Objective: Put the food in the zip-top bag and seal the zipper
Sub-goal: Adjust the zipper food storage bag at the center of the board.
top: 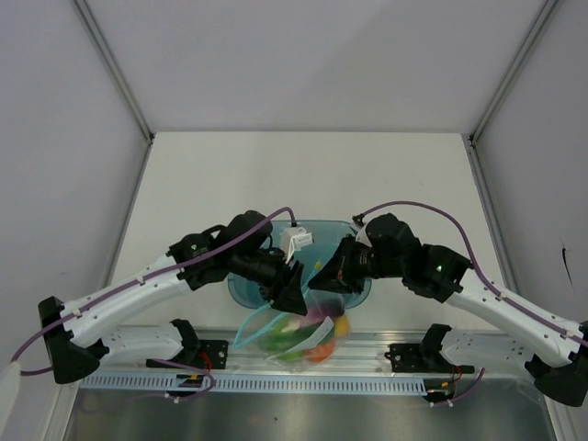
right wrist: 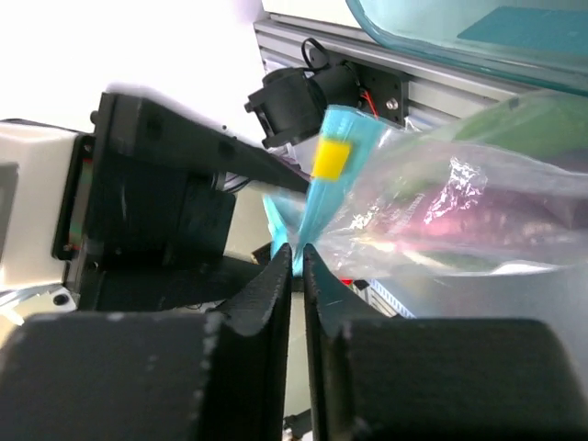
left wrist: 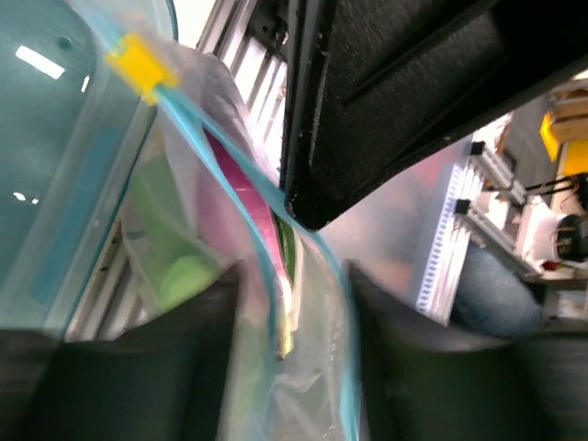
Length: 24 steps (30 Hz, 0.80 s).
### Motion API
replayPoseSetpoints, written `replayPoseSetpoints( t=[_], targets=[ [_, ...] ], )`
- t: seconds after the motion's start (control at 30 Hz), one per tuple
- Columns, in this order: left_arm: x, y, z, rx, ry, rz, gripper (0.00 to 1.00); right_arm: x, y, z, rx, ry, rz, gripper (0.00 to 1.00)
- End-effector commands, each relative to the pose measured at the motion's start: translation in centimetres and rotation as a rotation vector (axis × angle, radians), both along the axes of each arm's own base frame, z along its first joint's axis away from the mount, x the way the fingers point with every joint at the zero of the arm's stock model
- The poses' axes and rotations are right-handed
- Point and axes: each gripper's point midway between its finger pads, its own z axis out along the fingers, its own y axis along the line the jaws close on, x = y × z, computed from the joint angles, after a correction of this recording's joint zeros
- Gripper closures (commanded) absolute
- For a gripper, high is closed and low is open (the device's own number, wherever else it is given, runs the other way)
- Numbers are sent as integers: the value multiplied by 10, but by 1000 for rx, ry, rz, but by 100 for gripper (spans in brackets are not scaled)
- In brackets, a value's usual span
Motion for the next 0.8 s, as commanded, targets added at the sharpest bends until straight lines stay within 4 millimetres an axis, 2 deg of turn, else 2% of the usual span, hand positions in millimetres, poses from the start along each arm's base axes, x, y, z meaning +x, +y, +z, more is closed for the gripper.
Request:
replayPoseSetpoints(
  t=[0.0, 0.03, 0.1, 0.13, 0.2, 0.37, 0.53, 0.63, 0.77],
  targets=[
    [1, -3, -2, -5, -11, 6, 56, 4, 5, 15, 67, -34, -28, 87],
    [2, -3, -3, 0, -11, 10, 70, 4, 5, 13, 65, -39, -27, 86],
    [3, -1, -7, 15, -8, 16, 81, 5, 2, 11, 47, -69, -22, 80],
    [4, -1, -8, 17, -12, 21, 91, 5, 0, 10, 38, -83, -18, 78],
    [4, 0, -12, 26, -11, 27, 99, 3, -6, 8, 17, -135, 5, 73],
    [6, 3, -14, 28, -23, 41, 99, 4, -31, 3, -87, -314, 47, 61],
    [3, 5, -5, -14, -49, 23, 99, 11, -58, -6, -157, -538, 71, 52],
    [-2, 6, 2, -52, -59, -6, 99, 13, -60, -16, -175, -633, 116, 48],
    [-8, 10, 8, -86, -74, -39, 99, 20, -54, -15, -163, -758, 158, 45]
  ],
)
